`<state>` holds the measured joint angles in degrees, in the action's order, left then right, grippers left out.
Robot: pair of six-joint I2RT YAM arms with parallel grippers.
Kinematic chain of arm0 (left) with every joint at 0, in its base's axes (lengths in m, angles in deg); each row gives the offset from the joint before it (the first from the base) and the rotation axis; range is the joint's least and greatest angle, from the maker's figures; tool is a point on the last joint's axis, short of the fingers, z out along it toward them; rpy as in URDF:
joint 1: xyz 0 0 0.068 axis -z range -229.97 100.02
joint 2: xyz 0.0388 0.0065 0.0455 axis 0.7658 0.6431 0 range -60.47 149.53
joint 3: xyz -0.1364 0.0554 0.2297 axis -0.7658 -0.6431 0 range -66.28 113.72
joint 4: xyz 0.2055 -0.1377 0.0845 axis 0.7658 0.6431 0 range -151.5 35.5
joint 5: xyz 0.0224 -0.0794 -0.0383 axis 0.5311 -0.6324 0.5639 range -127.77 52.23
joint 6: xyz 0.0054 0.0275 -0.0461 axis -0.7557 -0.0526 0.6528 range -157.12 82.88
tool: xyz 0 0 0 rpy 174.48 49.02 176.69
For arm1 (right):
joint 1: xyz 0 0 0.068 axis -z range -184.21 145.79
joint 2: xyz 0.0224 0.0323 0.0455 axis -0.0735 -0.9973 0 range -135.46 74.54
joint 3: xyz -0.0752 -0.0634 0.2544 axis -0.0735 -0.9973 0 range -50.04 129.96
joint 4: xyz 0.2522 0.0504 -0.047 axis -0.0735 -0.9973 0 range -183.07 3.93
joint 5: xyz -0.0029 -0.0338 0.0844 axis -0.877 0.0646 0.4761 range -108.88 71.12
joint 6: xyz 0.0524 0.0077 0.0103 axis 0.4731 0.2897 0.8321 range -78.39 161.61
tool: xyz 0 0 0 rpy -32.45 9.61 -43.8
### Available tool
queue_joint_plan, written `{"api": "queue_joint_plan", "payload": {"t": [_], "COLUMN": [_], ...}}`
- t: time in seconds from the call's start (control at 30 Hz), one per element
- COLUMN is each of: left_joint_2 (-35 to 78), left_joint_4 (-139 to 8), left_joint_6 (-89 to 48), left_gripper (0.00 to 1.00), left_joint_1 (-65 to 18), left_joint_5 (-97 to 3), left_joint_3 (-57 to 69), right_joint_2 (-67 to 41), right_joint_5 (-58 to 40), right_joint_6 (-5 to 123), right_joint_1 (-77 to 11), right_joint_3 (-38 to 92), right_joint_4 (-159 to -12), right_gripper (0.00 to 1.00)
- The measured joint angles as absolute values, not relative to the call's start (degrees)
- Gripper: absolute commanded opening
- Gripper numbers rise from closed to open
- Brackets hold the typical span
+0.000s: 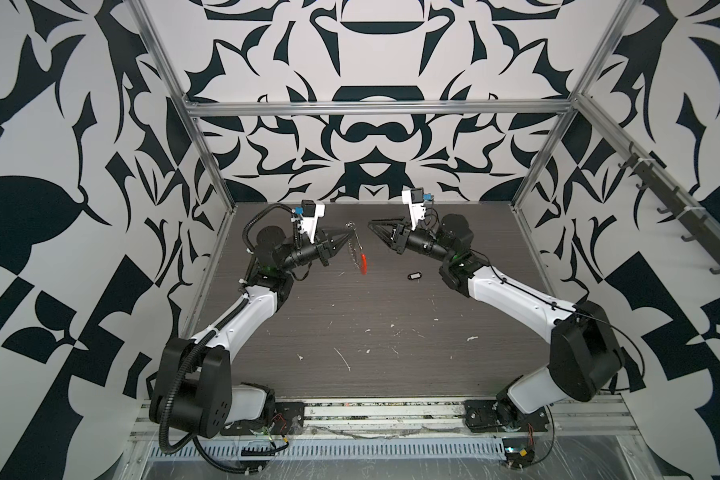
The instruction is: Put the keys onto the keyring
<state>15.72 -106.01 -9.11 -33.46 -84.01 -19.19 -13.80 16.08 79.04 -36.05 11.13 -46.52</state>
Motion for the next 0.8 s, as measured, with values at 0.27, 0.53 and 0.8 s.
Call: {"api": "queue_joint_plan", "payload": {"t": [0.27,0.53,0.8], "left_joint_2": [15.39,15.39,15.43], "left_joint_4": [-109.31,-111.91,-112.96], "left_joint_6": [-7.25,-6.18,-5.37], "left_gripper": [0.0,0.0,0.0], "left_joint_1": [-32.22,-32.13,-31.95], "left_joint_5": [-82.61,-82.06,-82.55], "left_joint_3": [-20.05,-21.12,-21.86], "right_joint_2": [-18.23,-18.15,-11.09], "right_joint_5": [16.25,16.01,14.07], "right_joint_6": [84.03,83.44,74.47], "right_joint_1": [-39.11,-39.35,-39.0], "right_joint_3": [10.43,10.43,10.72], "right_joint_4": [-40.62,-41.75,-52.44], "right_gripper": [0.25,0.25,0.27]}}
